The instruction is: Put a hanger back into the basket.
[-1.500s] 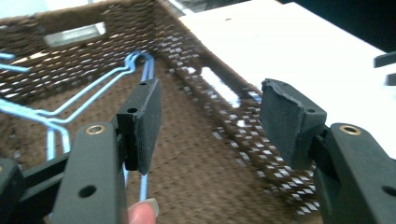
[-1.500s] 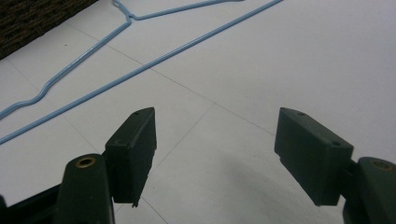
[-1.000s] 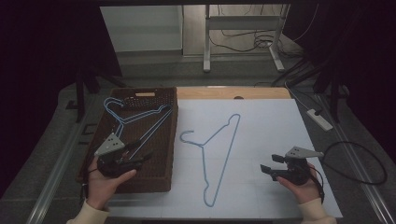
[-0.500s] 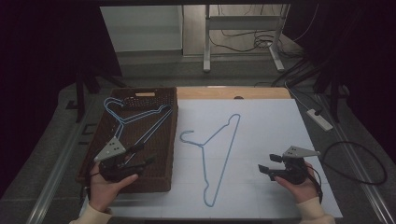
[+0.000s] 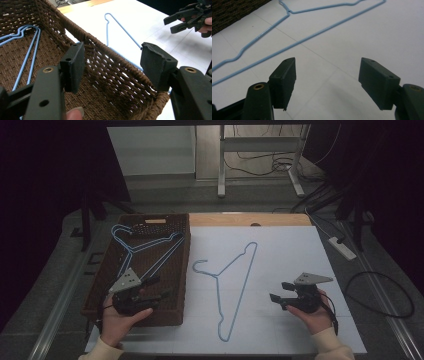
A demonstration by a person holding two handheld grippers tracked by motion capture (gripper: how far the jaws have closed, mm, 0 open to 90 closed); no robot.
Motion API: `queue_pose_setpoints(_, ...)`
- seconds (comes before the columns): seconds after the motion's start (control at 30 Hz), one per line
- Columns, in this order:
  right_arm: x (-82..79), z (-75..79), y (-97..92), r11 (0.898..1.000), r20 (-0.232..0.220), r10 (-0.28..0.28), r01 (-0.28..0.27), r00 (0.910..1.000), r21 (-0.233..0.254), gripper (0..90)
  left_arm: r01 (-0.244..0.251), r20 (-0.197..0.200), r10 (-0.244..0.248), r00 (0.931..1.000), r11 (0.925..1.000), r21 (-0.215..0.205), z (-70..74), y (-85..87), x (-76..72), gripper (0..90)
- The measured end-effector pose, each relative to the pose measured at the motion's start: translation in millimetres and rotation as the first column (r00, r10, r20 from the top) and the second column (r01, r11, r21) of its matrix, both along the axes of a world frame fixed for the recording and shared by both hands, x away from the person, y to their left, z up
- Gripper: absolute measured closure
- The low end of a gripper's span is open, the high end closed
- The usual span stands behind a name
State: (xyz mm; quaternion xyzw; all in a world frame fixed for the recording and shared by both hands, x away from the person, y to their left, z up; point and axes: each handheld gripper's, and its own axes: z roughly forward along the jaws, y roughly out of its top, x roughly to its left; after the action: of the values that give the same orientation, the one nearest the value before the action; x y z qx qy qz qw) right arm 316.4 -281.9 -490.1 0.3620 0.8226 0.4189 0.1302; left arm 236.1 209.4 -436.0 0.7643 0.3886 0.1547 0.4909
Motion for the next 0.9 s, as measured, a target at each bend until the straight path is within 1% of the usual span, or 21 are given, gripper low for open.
queue_pose_setpoints(0.03,0.0,0.0,0.0,1.0,0.0,0.0,0.0,1.0,0.0,31.5,0.0,0.0,0.0,1.0,1.0,0.0,0.0,0.0,0.0,37.4)
queue_pose_setpoints(0.07,1.7,1.1,3.9,1.0,0.0,0.01,-0.01,1.0,-0.006,31.8,0.0,0.0,0.0,1.0,1.0,-0.001,0.2,0.2,-0.1,37.4)
queue_pose_setpoints(0.1,4.8,2.6,12.2,1.0,0.001,0.027,-0.027,0.9996,-0.014,32.4,0.0,0.0,0.0,1.0,1.0,-0.001,0.2,0.3,-0.2,37.4)
queue_pose_setpoints(0.13,4.8,2.6,12.2,1.0,0.001,0.027,-0.027,0.9996,-0.014,32.4,0.001,0.0,-0.001,1.0,1.0,-0.002,0.0,0.4,-0.3,37.4)
queue_pose_setpoints(0.27,10.1,4.5,27.7,0.997,0.0,0.066,-0.066,0.9978,-0.04,34.0,0.005,-0.003,-0.005,1.0,1.0,-0.003,-0.9,1.0,-0.2,37.3)
queue_pose_setpoints(0.33,12.2,4.3,32.7,0.996,-0.006,0.078,-0.078,0.9969,-0.048,37.7,0.005,-0.004,-0.005,1.0,1.0,-0.008,-1.1,1.4,0.0,37.3)
queue_pose_setpoints(0.37,15.0,4.0,37.9,0.994,-0.017,0.096,-0.097,0.9952,-0.051,40.7,0.003,-0.005,-0.003,1.0,1.0,-0.006,-1.5,1.6,0.4,37.3)
queue_pose_setpoints(0.4,15.0,4.0,37.9,0.994,-0.017,0.096,-0.097,0.9952,-0.051,40.7,0.003,-0.005,-0.003,1.0,1.0,-0.006,-1.5,1.6,0.4,37.3)
queue_pose_setpoints(0.43,16.3,4.2,40.5,0.993,-0.024,0.104,-0.105,0.9943,-0.052,42.8,0.002,-0.007,-0.002,1.0,1.0,-0.007,-1.9,1.7,0.5,37.3)
queue_pose_setpoints(0.47,19.1,4.8,46.4,0.991,-0.03,0.122,-0.123,0.9921,-0.046,48.0,0.002,-0.009,-0.002,1.0,1.0,-0.005,-2.4,1.5,0.6,37.3)
queue_pose_setpoints(0.5,19.1,4.8,46.4,0.991,-0.03,0.122,-0.123,0.9921,-0.046,48.0,0.0,-0.009,0.0,1.0,1.0,-0.002,-2.8,1.4,0.7,37.3)
queue_pose_setpoints(0.53,20.6,5.4,49.7,0.99,-0.036,0.13,-0.132,0.9908,-0.044,51.1,-0.001,-0.01,0.001,0.9999,1.0,-0.002,-3.1,1.2,0.9,37.3)
queue_pose_setpoints(0.57,24.3,6.1,56.9,0.988,-0.053,0.142,-0.145,0.9885,-0.048,63.5,-0.002,-0.011,0.002,0.9999,1.0,-0.002,-3.3,1.0,1.0,37.3)
queue_pose_setpoints(0.6,24.3,6.1,56.9,0.988,-0.053,0.142,-0.145,0.9885,-0.048,63.5,-0.004,-0.011,0.004,0.9999,1.0,-0.002,-3.5,0.8,1.2,37.3)
queue_pose_setpoints(0.67,28.7,6.5,65.4,0.986,-0.076,0.139,-0.145,0.9874,-0.086,75.7,-0.004,-0.011,0.004,0.9999,1.0,-0.001,-3.8,0.9,1.5,37.3)
queue_pose_setpoints(0.73,32.6,7.1,75.0,0.98,-0.084,0.156,-0.165,0.9841,-0.108,85.9,-0.005,-0.014,0.005,0.9999,1.0,-0.001,-4.6,1.3,2.1,37.3)
queue_pose_setpoints(0.77,38.5,7.2,86.9,0.974,-0.086,0.162,-0.173,0.9831,-0.144,90.0,-0.005,-0.015,0.005,0.9999,1.0,-0.001,-5.3,1.3,2.3,37.3)
queue_pose_setpoints(0.8,38.5,7.2,86.9,0.974,-0.086,0.162,-0.173,0.9831,-0.144,90.0,-0.005,-0.017,0.005,0.9998,1.0,-0.001,-5.6,1.4,2.4,37.3)
queue_pose_setpoints(0.9,49.0,5.5,100.6,0.966,-0.092,0.165,-0.179,0.9821,-0.186,90.0,-0.004,-0.019,0.004,0.9998,1.0,-0.003,-6.5,1.0,2.4,37.3)
